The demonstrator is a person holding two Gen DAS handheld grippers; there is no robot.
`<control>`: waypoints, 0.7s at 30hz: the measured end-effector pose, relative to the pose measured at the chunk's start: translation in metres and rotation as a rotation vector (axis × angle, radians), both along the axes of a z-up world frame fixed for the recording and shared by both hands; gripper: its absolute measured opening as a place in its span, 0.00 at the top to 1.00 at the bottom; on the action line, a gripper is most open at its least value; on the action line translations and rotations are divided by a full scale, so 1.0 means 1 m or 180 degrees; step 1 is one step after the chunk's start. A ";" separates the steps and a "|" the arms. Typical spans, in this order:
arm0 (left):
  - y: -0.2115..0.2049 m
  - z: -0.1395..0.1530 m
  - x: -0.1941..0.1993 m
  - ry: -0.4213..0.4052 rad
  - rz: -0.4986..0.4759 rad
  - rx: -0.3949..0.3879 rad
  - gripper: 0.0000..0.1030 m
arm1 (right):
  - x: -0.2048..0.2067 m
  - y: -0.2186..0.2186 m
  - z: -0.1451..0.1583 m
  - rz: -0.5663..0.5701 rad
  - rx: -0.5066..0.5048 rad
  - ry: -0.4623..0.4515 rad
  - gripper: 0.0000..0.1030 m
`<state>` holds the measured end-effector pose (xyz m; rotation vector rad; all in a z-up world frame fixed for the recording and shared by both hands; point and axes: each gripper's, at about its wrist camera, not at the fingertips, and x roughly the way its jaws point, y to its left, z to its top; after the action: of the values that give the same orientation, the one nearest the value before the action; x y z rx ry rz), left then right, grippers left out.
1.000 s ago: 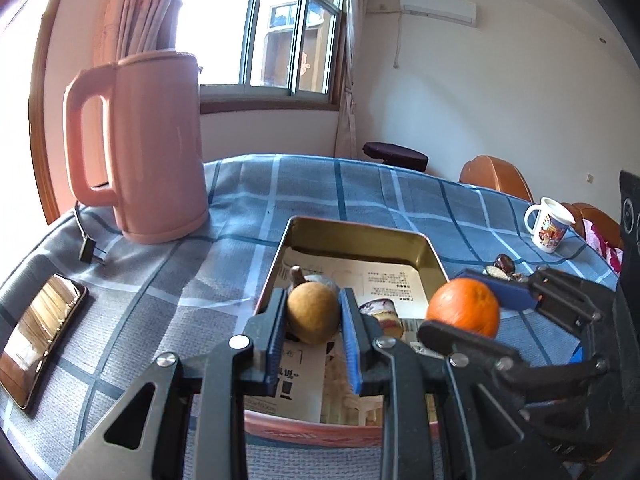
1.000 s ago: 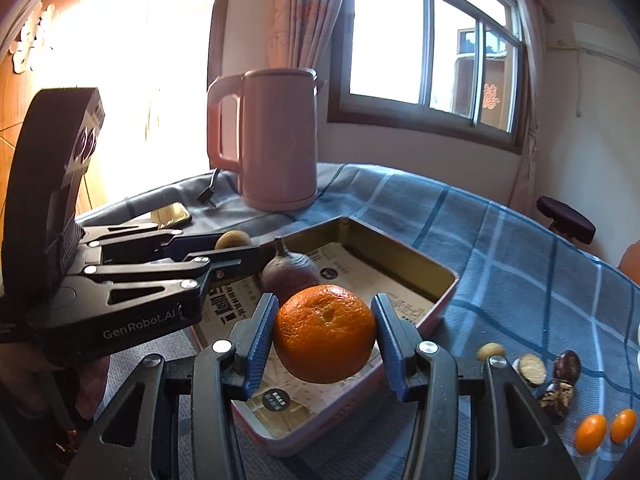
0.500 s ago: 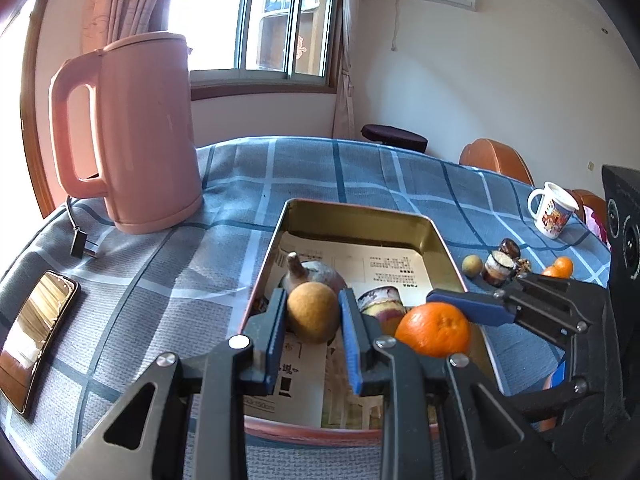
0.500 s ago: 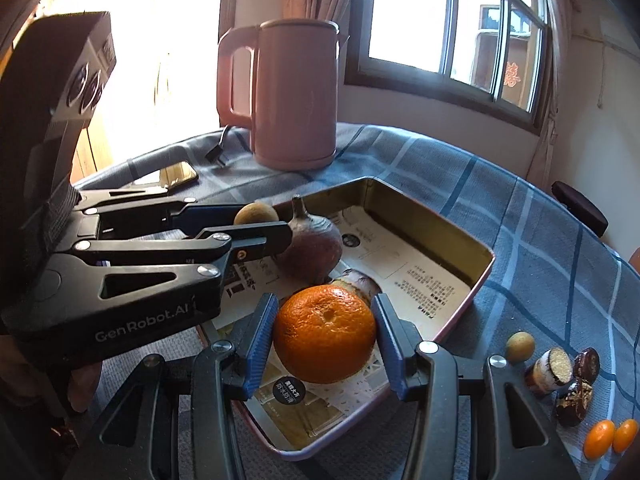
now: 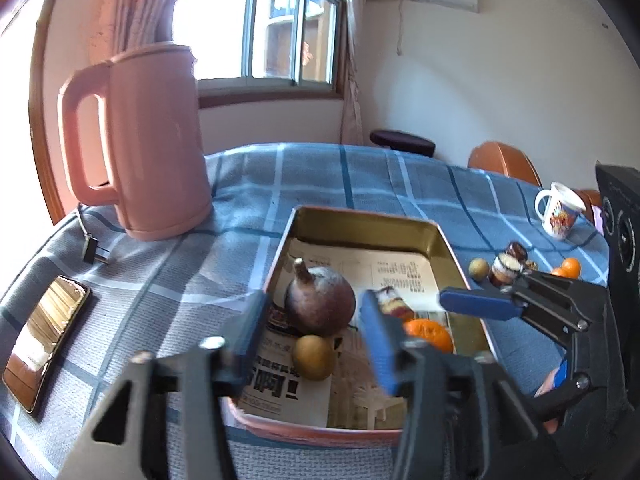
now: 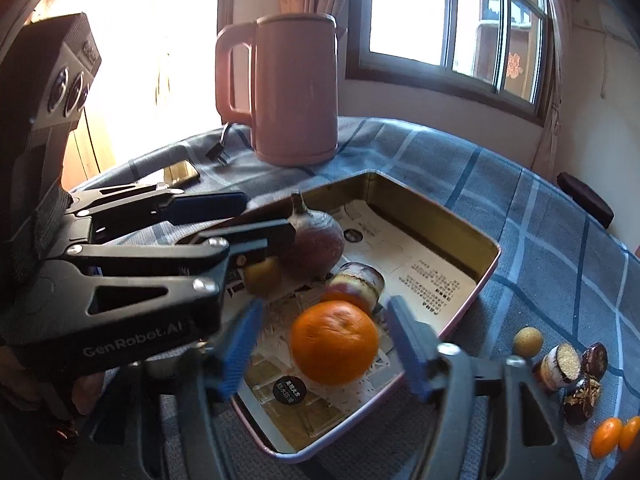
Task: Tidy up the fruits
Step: 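Open the left tool over the tin box while the right tool releases the orange into it, then move the left tool to the round golden cake while the right tool approaches an orange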
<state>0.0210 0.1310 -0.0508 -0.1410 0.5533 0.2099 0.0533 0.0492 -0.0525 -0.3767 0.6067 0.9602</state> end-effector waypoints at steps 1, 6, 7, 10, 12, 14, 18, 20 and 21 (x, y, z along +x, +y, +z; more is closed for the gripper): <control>0.000 0.001 -0.002 -0.0041 0.0023 0.0004 0.38 | -0.001 -0.002 0.002 -0.0011 0.0030 -0.0029 0.29; -0.002 0.006 -0.008 -0.0139 0.0061 -0.0004 0.37 | -0.004 -0.019 0.008 -0.0143 0.0089 -0.0193 0.29; -0.004 0.007 -0.009 -0.0158 0.0051 -0.0002 0.37 | -0.004 -0.025 0.009 -0.0183 0.0087 -0.0236 0.29; -0.014 0.013 -0.009 -0.0230 -0.0009 0.0003 0.37 | 0.001 -0.053 0.015 -0.0368 0.0121 -0.0329 0.29; -0.023 0.017 -0.008 -0.0257 -0.0062 0.0030 0.35 | 0.007 -0.079 0.021 -0.0534 0.0176 -0.0380 0.29; -0.037 0.022 -0.005 -0.0295 -0.0148 0.0070 0.30 | 0.016 -0.105 0.028 -0.0768 0.0186 -0.0483 0.29; -0.065 0.027 0.006 -0.0293 -0.0328 0.0176 0.29 | 0.040 -0.149 0.034 -0.1236 0.0206 -0.0541 0.29; -0.081 0.028 0.014 -0.0273 -0.0426 0.0248 0.29 | 0.052 -0.174 0.035 -0.1512 0.0244 -0.0536 0.29; -0.086 0.028 0.017 -0.0267 -0.0455 0.0272 0.29 | 0.058 -0.184 0.035 -0.1620 0.0253 -0.0516 0.29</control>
<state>0.0375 0.0447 -0.0232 -0.0270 0.4680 0.0878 0.1108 -0.1347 -0.0178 -0.2099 0.4816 0.4592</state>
